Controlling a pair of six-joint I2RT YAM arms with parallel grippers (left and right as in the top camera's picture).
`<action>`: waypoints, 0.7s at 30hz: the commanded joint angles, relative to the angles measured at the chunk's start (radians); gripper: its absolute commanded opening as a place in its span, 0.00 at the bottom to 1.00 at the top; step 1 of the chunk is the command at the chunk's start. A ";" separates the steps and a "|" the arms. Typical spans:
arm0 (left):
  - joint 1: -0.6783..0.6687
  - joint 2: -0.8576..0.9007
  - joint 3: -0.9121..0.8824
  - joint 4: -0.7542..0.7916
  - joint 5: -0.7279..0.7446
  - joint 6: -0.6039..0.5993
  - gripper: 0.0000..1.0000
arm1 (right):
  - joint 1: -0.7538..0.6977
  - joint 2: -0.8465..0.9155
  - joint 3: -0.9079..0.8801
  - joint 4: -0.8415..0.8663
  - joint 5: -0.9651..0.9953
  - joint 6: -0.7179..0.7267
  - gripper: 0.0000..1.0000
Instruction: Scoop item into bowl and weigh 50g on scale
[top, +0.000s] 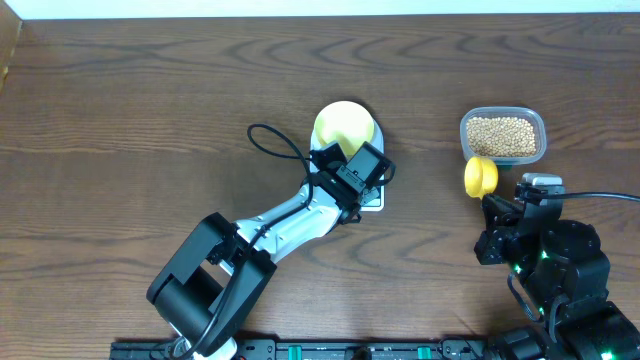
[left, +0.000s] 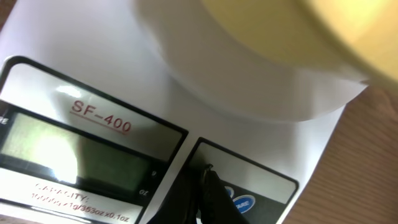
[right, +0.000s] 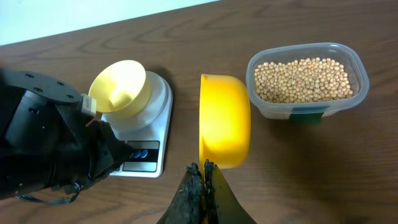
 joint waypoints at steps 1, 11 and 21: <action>-0.007 0.028 -0.012 -0.017 0.010 -0.010 0.07 | -0.006 0.001 0.012 0.003 0.008 0.011 0.01; -0.008 -0.096 -0.009 -0.032 0.021 0.051 0.07 | -0.006 0.001 0.012 0.002 0.008 0.011 0.01; 0.029 -0.539 -0.009 -0.322 -0.125 0.285 0.08 | -0.006 0.001 0.012 -0.013 -0.035 0.011 0.01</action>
